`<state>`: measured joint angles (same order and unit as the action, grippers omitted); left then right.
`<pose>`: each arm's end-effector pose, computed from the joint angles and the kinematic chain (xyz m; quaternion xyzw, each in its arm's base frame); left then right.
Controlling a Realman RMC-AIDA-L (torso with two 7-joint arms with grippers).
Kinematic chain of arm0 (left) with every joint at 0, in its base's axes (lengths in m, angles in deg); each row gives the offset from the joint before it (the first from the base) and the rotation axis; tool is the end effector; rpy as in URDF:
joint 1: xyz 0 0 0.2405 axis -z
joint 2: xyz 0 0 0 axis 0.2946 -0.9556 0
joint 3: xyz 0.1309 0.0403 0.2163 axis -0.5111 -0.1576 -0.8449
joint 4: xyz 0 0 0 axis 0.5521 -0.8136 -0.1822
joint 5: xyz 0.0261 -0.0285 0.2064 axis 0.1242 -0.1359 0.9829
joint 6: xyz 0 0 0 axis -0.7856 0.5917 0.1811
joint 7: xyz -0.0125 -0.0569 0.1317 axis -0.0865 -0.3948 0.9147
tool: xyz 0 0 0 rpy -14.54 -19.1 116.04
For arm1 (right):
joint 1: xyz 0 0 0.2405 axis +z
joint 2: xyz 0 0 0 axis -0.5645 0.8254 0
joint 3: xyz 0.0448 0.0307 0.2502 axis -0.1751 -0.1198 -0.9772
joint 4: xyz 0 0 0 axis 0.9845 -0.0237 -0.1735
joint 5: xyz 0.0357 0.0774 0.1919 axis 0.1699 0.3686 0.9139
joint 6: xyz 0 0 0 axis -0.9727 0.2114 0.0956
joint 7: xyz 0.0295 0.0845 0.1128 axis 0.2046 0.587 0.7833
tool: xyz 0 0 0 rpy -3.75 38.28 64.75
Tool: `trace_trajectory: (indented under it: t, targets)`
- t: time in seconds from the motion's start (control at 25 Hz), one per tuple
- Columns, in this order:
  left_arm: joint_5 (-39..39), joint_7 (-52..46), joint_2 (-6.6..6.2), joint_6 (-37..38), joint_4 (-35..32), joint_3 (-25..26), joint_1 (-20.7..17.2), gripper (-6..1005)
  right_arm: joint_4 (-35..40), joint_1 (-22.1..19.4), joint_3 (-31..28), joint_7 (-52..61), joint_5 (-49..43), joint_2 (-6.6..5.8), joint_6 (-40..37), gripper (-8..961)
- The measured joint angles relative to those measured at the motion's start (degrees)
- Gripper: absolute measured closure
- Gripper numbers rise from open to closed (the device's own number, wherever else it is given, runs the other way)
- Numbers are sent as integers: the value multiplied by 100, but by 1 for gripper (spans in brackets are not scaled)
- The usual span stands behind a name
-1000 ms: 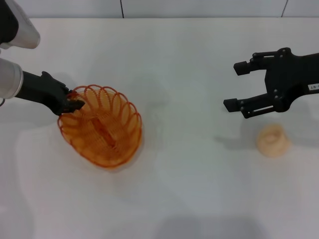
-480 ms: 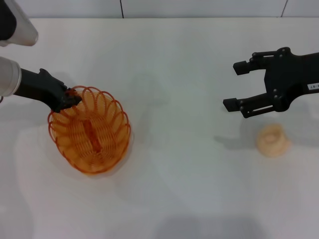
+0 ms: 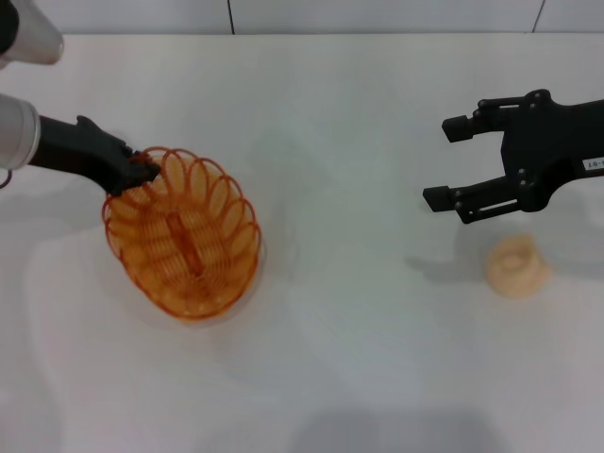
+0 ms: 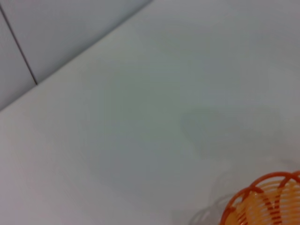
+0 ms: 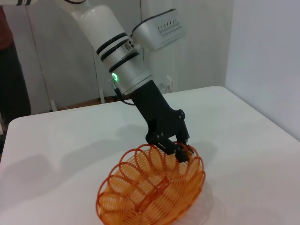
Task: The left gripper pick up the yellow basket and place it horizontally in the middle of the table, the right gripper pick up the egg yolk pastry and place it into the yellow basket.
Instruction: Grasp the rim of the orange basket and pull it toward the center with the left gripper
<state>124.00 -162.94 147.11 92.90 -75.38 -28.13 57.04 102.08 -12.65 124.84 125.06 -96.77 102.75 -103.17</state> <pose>-0.2710 0.4019 0.0345 -0.9474 -0.2295 0.0616 0.2144 0.1495 0.3239 0.0583 -0.9806 0.0844 0.1163 0.1332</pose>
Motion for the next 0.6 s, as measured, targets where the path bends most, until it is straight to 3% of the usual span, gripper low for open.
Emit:
trace_trajectory:
  t: [0.6]
  targets:
    - [-42,-1169,45,214,-532,38,-32,901,-58,69,0,-9,1,-4,0,97]
